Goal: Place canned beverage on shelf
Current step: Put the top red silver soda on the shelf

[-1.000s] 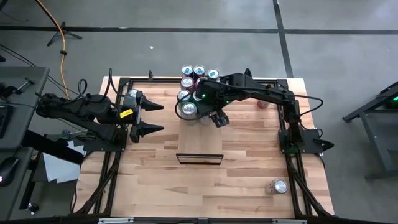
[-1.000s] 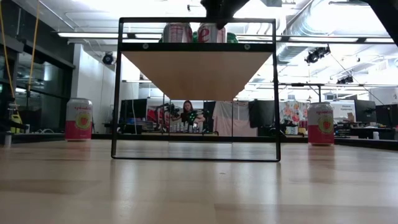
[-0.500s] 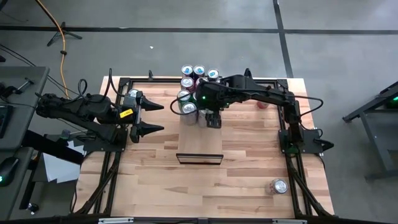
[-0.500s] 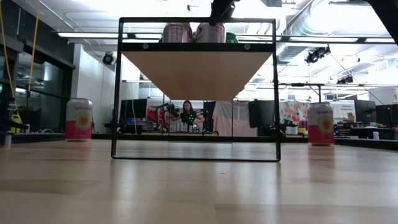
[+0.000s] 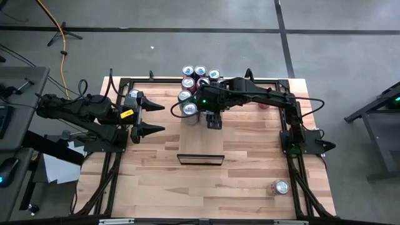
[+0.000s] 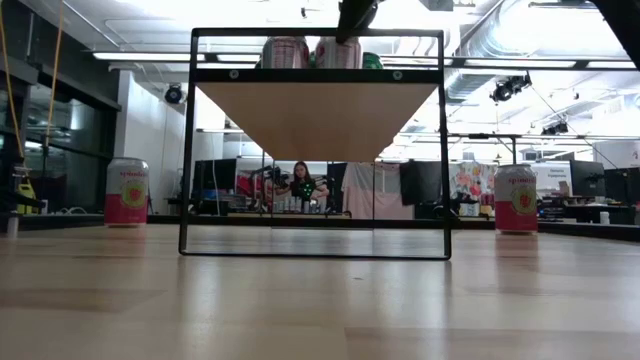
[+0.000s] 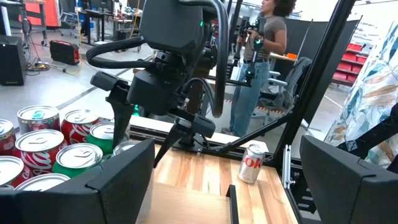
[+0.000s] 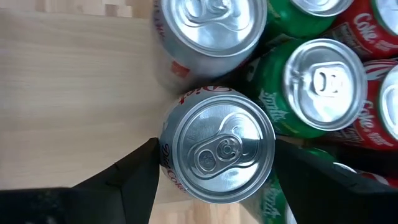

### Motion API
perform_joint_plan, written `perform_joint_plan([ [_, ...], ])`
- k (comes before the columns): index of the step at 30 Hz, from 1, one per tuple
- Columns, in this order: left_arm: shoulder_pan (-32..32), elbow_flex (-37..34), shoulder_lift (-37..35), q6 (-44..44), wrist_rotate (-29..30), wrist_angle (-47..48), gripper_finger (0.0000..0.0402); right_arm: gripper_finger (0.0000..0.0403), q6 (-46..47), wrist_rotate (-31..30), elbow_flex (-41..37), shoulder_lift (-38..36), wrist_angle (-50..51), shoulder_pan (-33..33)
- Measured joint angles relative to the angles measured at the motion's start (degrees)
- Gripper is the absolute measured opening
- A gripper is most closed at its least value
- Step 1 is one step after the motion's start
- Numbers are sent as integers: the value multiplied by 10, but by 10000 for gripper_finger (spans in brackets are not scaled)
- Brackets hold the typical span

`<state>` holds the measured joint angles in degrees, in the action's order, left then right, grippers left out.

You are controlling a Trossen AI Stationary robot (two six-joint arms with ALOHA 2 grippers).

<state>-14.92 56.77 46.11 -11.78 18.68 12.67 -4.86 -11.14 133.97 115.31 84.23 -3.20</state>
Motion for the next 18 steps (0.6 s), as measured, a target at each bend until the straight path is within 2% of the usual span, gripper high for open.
perform_joint_plan([
  [9,0,0,0,0,0,0,333,281,-31,-4,0,0,-2,0],
  [18,0,0,0,0,0,0,333,290,-16,-4,0,0,-4,0],
])
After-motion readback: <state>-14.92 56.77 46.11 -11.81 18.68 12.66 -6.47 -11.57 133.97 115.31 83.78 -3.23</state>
